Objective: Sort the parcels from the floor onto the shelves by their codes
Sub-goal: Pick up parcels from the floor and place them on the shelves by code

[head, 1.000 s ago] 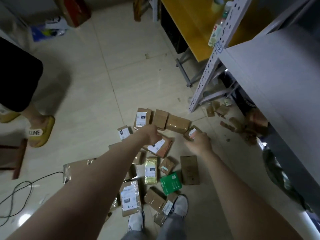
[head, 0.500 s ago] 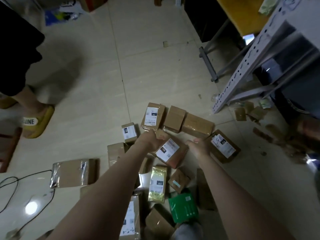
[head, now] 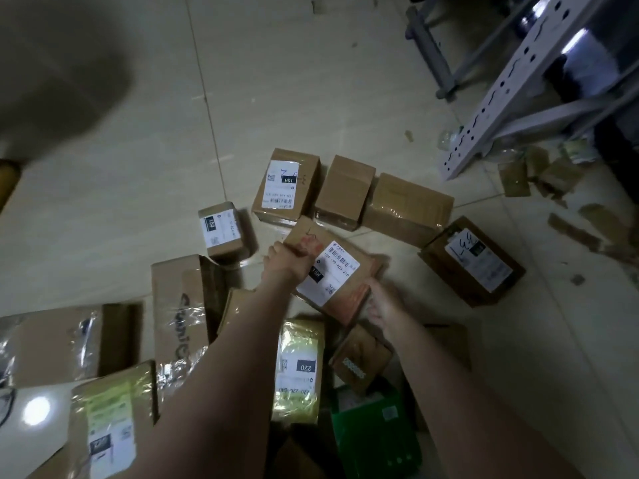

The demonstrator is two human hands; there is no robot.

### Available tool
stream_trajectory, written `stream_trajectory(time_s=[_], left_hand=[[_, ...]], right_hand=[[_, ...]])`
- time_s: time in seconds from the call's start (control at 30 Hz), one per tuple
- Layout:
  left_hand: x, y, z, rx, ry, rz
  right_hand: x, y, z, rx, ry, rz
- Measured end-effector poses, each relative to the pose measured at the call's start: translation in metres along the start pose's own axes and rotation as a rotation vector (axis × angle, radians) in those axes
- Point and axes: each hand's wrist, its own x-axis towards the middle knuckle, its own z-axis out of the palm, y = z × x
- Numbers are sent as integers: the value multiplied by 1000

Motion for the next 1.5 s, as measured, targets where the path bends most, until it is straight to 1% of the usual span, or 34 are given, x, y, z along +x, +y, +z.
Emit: stream_trajectory(time_s=[0.07, 0.13, 0.23, 0.3, 0.43, 0.5, 0.57, 0.77, 0.83, 0.97, 1.03, 1.17, 1.27, 1.33, 1.4, 1.5], left_hand=[[40, -19, 19, 46, -3, -6], [53, -24, 20, 40, -15, -4], [0, 5, -9, 44, -18, 26], [-28, 22, -27, 49, 60, 87], [-87, 71, -61, -6, 212, 277], [-123, 104, -81, -32, 256, 357], [-161, 138, -103, -52, 279, 421], [-281, 233, -172, -152, 289, 695], [-323, 256, -193, -167, 293, 800], [-402, 284, -234, -175, 246, 1019], [-437, 289, -251, -215, 258, 1072], [-515, 285, -286, -362, 245, 1068], [-569, 271, -312, -435, 185, 1065], [-602, 258, -330, -461, 121, 1096], [-632, 242, -346, -463, 65, 1117], [-669, 221, -372, -453, -13, 1135]], right_hand=[[5, 6, 3, 65, -93, 12], [6, 10, 6, 109, -141, 24], [-4, 12, 4, 183, -126, 18], [-17, 11, -1, 237, -138, 28], [-63, -3, -28, 384, -159, -39], [-96, -20, -48, 492, -163, -46], [-138, -45, -67, 591, -133, -54], [-299, -116, -120, 827, -46, -141], [-350, -126, -135, 931, -20, -163], [-434, -122, -149, 1135, -62, -195], [-473, -113, -150, 1192, -42, -206], [-554, -99, -142, 1295, -5, -194], [-608, -77, -139, 1396, 6, -232], [-638, -60, -137, 1485, 5, -252], [-665, -40, -133, 1551, 14, -306], [-707, -20, -131, 1602, -35, -469]])
